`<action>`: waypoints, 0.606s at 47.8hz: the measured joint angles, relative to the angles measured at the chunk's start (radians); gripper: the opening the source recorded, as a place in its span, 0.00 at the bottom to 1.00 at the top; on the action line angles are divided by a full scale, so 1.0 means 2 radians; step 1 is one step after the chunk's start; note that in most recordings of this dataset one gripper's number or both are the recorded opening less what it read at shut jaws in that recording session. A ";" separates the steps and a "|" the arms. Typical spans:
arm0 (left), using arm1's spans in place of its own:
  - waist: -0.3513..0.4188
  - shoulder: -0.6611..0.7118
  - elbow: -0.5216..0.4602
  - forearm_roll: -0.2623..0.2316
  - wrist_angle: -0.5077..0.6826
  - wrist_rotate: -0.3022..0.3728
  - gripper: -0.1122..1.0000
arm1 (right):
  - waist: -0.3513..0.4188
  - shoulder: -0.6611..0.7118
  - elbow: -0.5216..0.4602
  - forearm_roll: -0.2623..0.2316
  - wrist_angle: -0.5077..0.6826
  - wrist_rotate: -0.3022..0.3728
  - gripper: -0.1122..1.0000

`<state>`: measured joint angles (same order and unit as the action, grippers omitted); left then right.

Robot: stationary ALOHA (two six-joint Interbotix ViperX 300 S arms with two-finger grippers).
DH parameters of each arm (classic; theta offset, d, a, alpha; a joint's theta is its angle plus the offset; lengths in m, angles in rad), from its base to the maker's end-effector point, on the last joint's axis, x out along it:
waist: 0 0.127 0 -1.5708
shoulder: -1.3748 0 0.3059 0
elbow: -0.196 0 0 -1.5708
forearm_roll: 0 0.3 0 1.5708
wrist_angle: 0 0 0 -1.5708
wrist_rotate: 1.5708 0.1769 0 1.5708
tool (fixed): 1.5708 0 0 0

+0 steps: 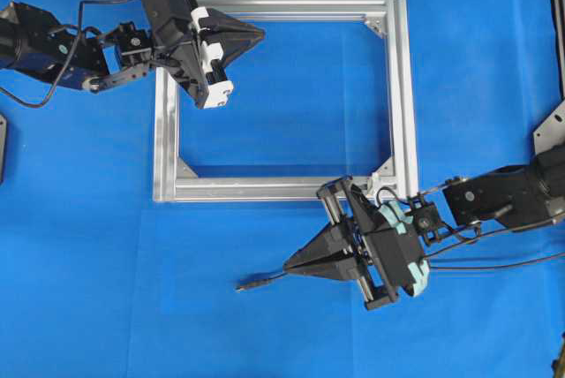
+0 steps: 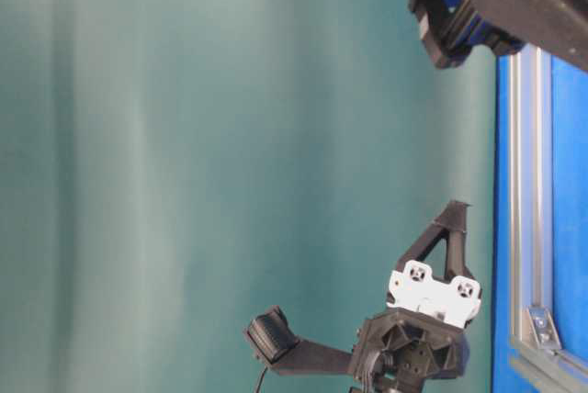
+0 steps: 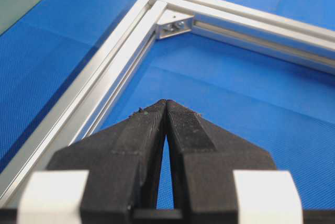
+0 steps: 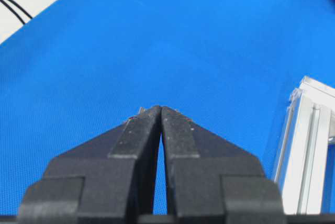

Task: Insert the wire through the string loop located on the right side.
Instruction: 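Open the right gripper and lower it onto the black USB cable end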

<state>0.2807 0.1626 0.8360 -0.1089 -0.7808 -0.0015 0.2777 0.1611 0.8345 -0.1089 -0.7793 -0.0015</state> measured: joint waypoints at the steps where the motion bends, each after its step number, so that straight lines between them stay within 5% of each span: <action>1: 0.000 0.000 0.000 0.000 0.001 0.000 0.10 | 0.000 0.000 0.000 0.000 -0.001 0.001 0.10; 23: -0.002 -0.006 0.000 0.008 0.005 0.001 0.10 | 0.005 -0.002 -0.002 0.000 0.023 0.025 0.05; 29: -0.002 -0.006 0.000 0.008 0.005 0.001 0.10 | 0.005 -0.002 -0.002 0.001 0.023 0.033 0.14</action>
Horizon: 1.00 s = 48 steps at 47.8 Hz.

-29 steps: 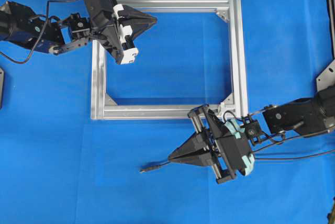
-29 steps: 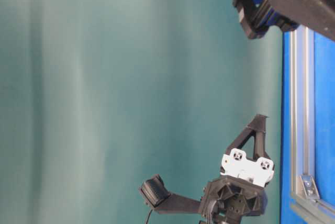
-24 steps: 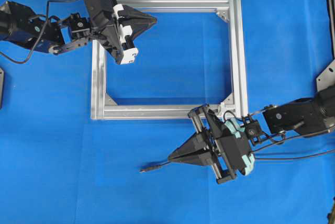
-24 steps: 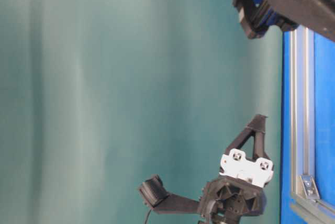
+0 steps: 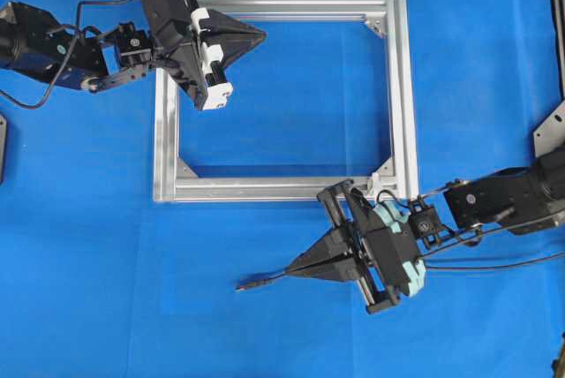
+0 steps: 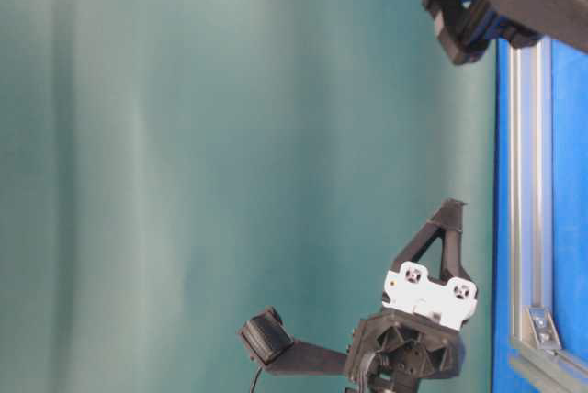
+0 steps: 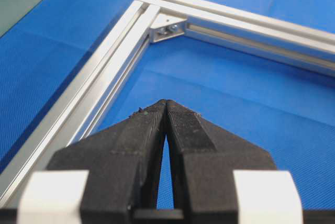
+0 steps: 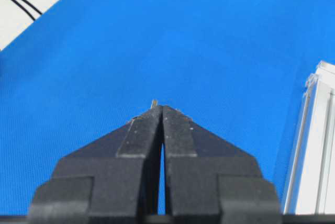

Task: Insert the wire through the string loop located on the right side.
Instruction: 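Open the right gripper and lower it onto the black USB cable end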

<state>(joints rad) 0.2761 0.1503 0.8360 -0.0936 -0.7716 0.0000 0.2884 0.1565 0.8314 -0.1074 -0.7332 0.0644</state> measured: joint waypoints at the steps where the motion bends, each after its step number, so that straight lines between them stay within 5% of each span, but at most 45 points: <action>1: 0.001 0.000 -0.001 0.000 0.000 0.000 0.10 | 0.000 0.000 0.000 0.000 0.000 0.002 0.17; 16: 0.000 0.000 -0.001 0.001 0.000 0.000 0.10 | 0.002 0.000 0.000 0.002 0.001 0.016 0.93; 32: 0.001 0.000 -0.001 0.000 0.000 0.000 0.10 | 0.003 0.005 -0.001 0.017 0.001 0.018 0.94; 48: 0.000 0.000 -0.001 0.001 -0.001 0.000 0.10 | 0.007 0.087 -0.018 0.061 -0.009 0.018 0.94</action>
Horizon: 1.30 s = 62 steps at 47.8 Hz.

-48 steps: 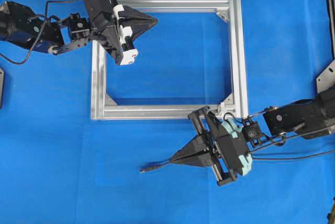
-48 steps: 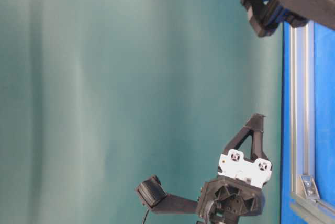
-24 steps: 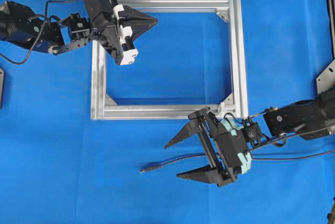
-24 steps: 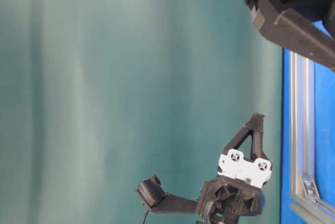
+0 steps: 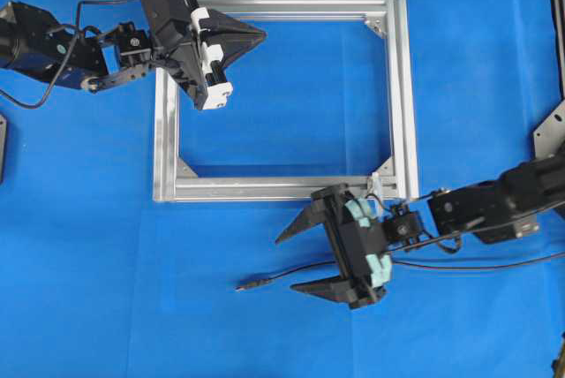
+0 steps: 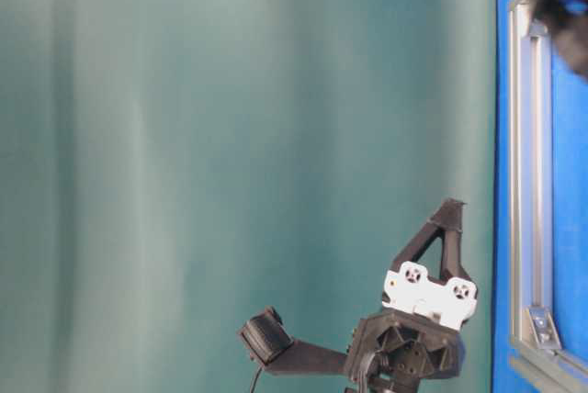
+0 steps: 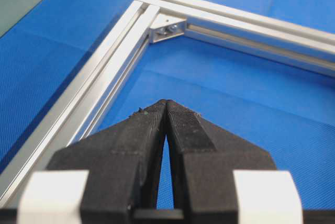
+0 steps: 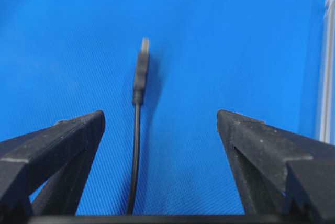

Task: Insert the wire through the string loop located on the right side.
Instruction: 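Open the right gripper and lower it onto the black USB cable end, then close the right gripper on the cable near the USB plug and lift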

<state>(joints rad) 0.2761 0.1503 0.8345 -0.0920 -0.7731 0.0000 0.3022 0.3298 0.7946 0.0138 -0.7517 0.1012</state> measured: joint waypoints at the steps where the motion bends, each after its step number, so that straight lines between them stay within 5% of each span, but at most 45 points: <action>1: 0.000 0.001 0.000 0.000 0.001 0.000 0.10 | 0.001 0.005 -0.002 0.002 -0.001 0.000 0.94; 29: 0.002 0.001 0.000 0.000 0.002 0.000 0.10 | 0.012 0.038 -0.018 0.024 -0.007 0.002 0.91; 32: 0.002 0.000 0.000 0.000 0.002 0.000 0.10 | 0.013 0.038 -0.018 0.024 -0.007 0.001 0.84; 42: 0.002 0.000 0.000 -0.001 0.002 0.000 0.10 | 0.016 0.038 -0.018 0.018 -0.007 -0.003 0.32; 47: 0.002 0.000 0.001 0.000 0.002 0.000 0.10 | 0.018 0.038 -0.018 0.015 -0.007 -0.005 0.14; 51: 0.003 0.000 0.000 -0.001 0.003 -0.001 0.10 | 0.017 0.038 -0.018 0.015 -0.007 -0.005 0.07; 62: 0.003 0.000 0.000 0.000 0.005 0.000 0.10 | 0.017 0.038 -0.018 0.015 -0.006 -0.005 0.07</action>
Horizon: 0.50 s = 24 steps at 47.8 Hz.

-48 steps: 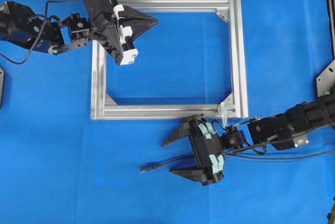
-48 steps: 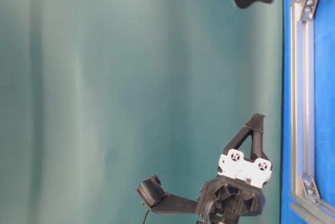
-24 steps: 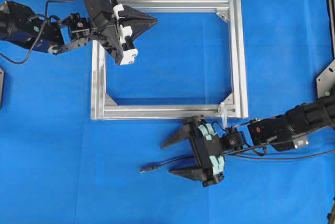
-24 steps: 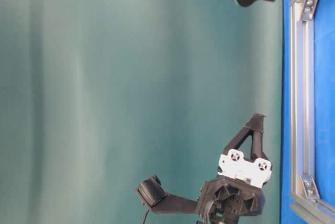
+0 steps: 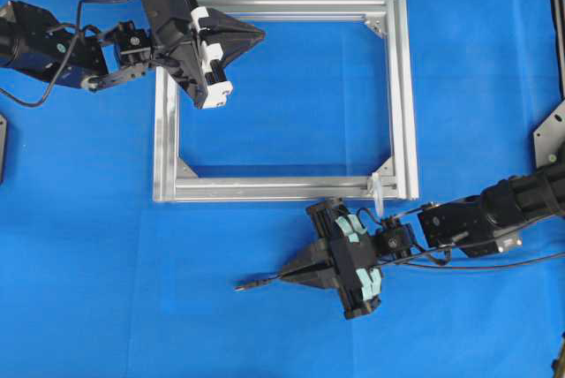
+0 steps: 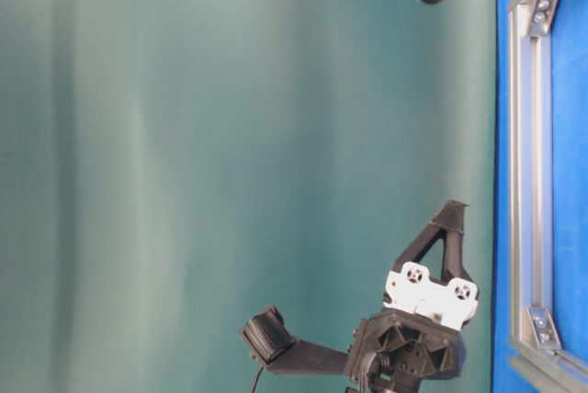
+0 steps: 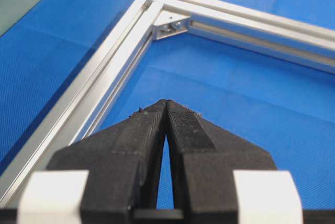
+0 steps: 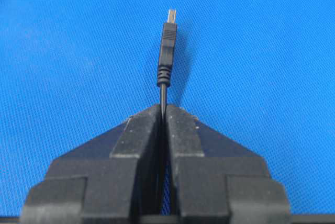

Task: Insert the wire through the string loop located on the right side.
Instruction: 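Close the right gripper on the cable near the USB plug and lift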

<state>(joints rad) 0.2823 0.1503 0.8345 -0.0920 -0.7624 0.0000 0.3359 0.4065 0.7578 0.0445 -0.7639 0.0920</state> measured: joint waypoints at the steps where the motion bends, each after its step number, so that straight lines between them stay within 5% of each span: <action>1: 0.000 0.000 0.000 0.000 0.001 -0.001 0.10 | 0.000 0.000 0.000 0.000 0.000 0.000 0.07; 24: 0.001 0.001 0.000 0.000 0.002 -0.004 0.10 | 0.001 -0.064 0.001 0.000 0.058 0.004 0.07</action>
<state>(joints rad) 0.2838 0.1519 0.8345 -0.0920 -0.7593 -0.0077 0.3375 0.2792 0.7593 0.0445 -0.6473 0.0997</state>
